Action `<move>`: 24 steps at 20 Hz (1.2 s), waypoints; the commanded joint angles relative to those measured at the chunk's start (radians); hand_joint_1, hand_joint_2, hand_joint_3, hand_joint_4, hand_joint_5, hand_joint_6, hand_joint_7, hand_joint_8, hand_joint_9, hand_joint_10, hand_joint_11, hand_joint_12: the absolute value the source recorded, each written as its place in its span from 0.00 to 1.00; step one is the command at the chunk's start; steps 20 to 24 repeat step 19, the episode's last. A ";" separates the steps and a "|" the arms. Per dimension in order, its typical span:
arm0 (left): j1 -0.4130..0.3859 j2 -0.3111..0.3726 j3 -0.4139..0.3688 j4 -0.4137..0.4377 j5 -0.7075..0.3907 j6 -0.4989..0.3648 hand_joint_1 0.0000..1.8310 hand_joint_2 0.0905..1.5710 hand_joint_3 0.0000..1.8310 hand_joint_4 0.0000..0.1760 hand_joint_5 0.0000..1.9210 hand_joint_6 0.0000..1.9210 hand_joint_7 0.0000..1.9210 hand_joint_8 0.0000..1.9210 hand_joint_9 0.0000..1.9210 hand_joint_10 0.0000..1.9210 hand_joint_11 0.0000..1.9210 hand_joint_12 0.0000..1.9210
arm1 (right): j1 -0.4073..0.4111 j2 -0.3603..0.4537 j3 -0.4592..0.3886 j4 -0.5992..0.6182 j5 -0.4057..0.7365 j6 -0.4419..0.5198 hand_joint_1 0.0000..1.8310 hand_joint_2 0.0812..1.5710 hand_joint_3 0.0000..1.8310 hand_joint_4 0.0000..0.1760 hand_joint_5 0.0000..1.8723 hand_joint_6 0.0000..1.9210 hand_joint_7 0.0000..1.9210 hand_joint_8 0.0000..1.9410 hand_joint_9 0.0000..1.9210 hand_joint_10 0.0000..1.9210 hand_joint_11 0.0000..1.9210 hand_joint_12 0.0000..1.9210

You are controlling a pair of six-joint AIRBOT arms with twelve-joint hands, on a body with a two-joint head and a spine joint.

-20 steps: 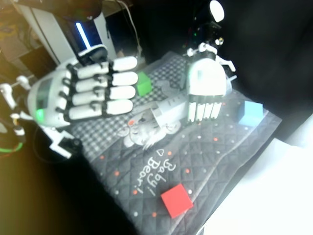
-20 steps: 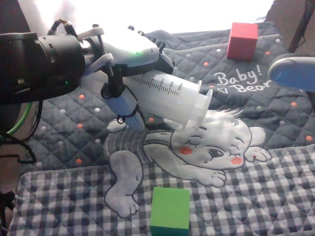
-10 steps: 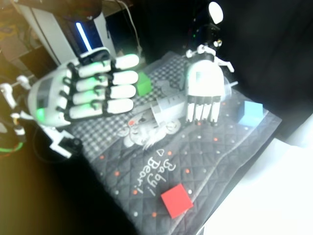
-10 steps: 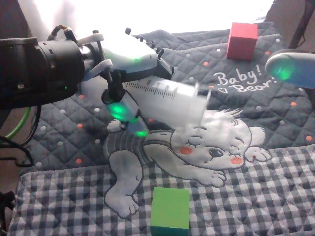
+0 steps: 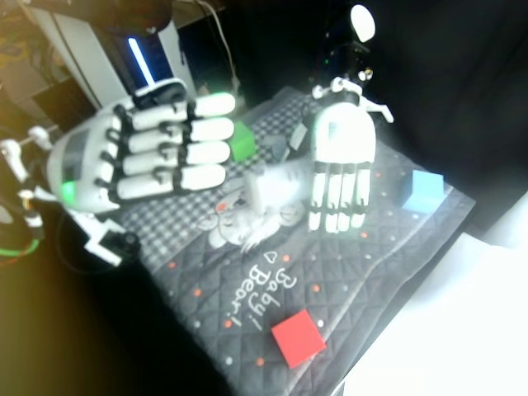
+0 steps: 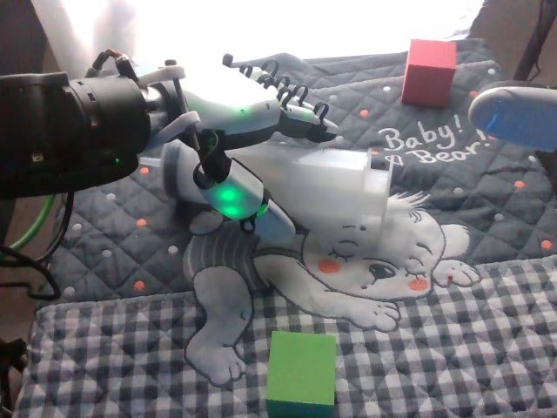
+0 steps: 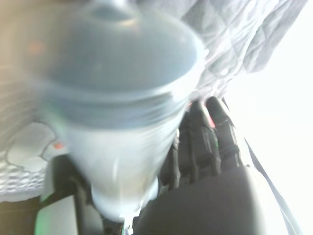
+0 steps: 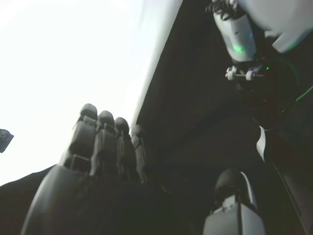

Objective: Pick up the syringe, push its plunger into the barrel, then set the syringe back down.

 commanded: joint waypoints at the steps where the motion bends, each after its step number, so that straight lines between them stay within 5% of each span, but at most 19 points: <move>1: -0.007 0.003 -0.005 -0.014 -0.073 -0.004 0.27 0.49 0.00 0.70 0.11 0.00 0.12 0.00 0.12 0.00 0.00 0.27 | 0.016 0.006 -0.001 0.019 0.120 -0.002 0.05 0.58 0.00 0.14 0.03 0.00 0.00 0.00 0.00 0.00 0.00 0.00; 2: -0.008 0.002 -0.004 -0.014 -0.073 -0.004 0.25 0.46 0.00 0.97 0.06 0.00 0.06 0.00 0.06 0.00 0.00 0.13 | 0.016 0.006 -0.001 0.019 0.120 -0.002 0.07 0.56 0.00 0.03 0.02 0.00 0.00 0.00 0.00 0.00 0.00 0.00; 3: -0.007 0.002 -0.003 -0.014 -0.073 -0.004 0.26 0.44 0.00 0.99 0.03 0.00 0.01 0.00 0.02 0.00 0.00 0.03 | 0.017 0.006 -0.001 0.019 0.120 -0.002 0.06 0.56 0.00 0.13 0.02 0.00 0.00 0.00 0.00 0.00 0.00 0.00; 6: -0.011 0.007 -0.003 -0.020 -0.086 -0.005 0.25 0.41 0.00 1.00 0.00 0.00 0.00 0.00 0.00 0.00 0.00 0.00 | 0.019 0.006 -0.002 0.019 0.121 -0.002 0.05 0.57 0.00 0.22 0.03 0.00 0.00 0.00 0.00 0.00 0.00 0.00; 7: -0.011 0.011 -0.005 -0.026 -0.093 -0.005 0.20 0.41 0.00 1.00 0.00 0.00 0.00 0.00 0.00 0.00 0.00 0.00 | 0.019 0.006 -0.002 0.019 0.121 -0.002 0.07 0.56 0.00 0.05 0.02 0.00 0.00 0.00 0.00 0.00 0.00 0.00; 9: -0.011 0.047 -0.019 -0.077 -0.146 -0.004 0.21 0.41 0.00 1.00 0.00 0.00 0.00 0.00 0.00 0.00 0.00 0.00 | 0.019 0.006 -0.005 0.021 0.121 -0.002 0.08 0.58 0.00 0.15 0.02 0.00 0.00 0.00 0.00 0.00 0.00 0.00; 12: -0.008 0.142 -0.068 -0.297 -0.261 0.110 0.23 0.42 0.00 1.00 0.00 0.00 0.00 0.00 0.00 0.00 0.00 0.00 | 0.019 0.007 -0.011 0.021 0.124 -0.002 0.09 0.62 0.01 0.00 0.00 0.00 0.00 0.00 0.00 0.00 0.00 0.00; 14: -0.017 0.194 -0.106 -0.363 -0.313 0.170 0.20 0.43 0.00 1.00 0.00 0.00 0.00 0.00 0.00 0.00 0.00 0.00 | 0.019 0.008 -0.011 0.021 0.125 -0.002 0.06 0.61 0.01 0.00 0.00 0.00 0.00 0.00 0.00 0.00 0.00 0.00; 15: -0.018 0.222 -0.130 -0.396 -0.345 0.199 0.21 0.44 0.01 0.62 0.00 0.00 0.00 0.00 0.00 0.00 0.00 0.00 | 0.019 0.008 -0.012 0.022 0.126 -0.002 0.07 0.57 0.00 0.00 0.00 0.00 0.00 0.00 0.00 0.00 0.00 0.00; 16: -0.015 0.255 -0.158 -0.437 -0.382 0.239 0.15 0.49 0.02 0.36 0.00 0.00 0.00 0.00 0.00 0.00 0.00 0.00 | 0.019 0.008 -0.013 0.024 0.128 -0.002 0.05 0.55 0.00 0.00 0.01 0.00 0.00 0.00 0.00 0.00 0.00 0.00; 17: -0.011 0.283 -0.181 -0.466 -0.411 0.268 0.18 0.50 0.01 0.28 0.00 0.00 0.00 0.00 0.00 0.00 0.00 0.00 | 0.019 0.009 -0.015 0.026 0.130 -0.002 0.03 0.55 0.00 0.00 0.01 0.00 0.00 0.00 0.00 0.00 0.00 0.00; 18: -0.002 0.312 -0.205 -0.511 -0.444 0.309 0.17 0.50 0.00 0.38 0.00 0.00 0.00 0.00 0.00 0.00 0.00 0.00 | 0.019 0.012 -0.017 0.026 0.132 -0.002 0.01 0.54 0.00 0.00 0.04 0.01 0.02 0.01 0.00 0.00 0.02 0.01; 19: 0.013 0.335 -0.227 -0.583 -0.486 0.378 0.23 0.50 0.00 0.59 0.00 0.00 0.00 0.00 0.00 0.00 0.00 0.00 | 0.019 0.015 -0.020 0.026 0.134 -0.002 0.02 0.56 0.00 0.00 0.03 0.01 0.02 0.00 0.00 0.00 0.02 0.01; 24: 0.013 0.335 -0.227 -0.583 -0.486 0.378 0.23 0.50 0.00 0.59 0.00 0.00 0.00 0.00 0.00 0.00 0.00 0.00 | 0.019 0.015 -0.020 0.026 0.134 -0.002 0.02 0.56 0.00 0.00 0.03 0.01 0.02 0.00 0.00 0.00 0.02 0.01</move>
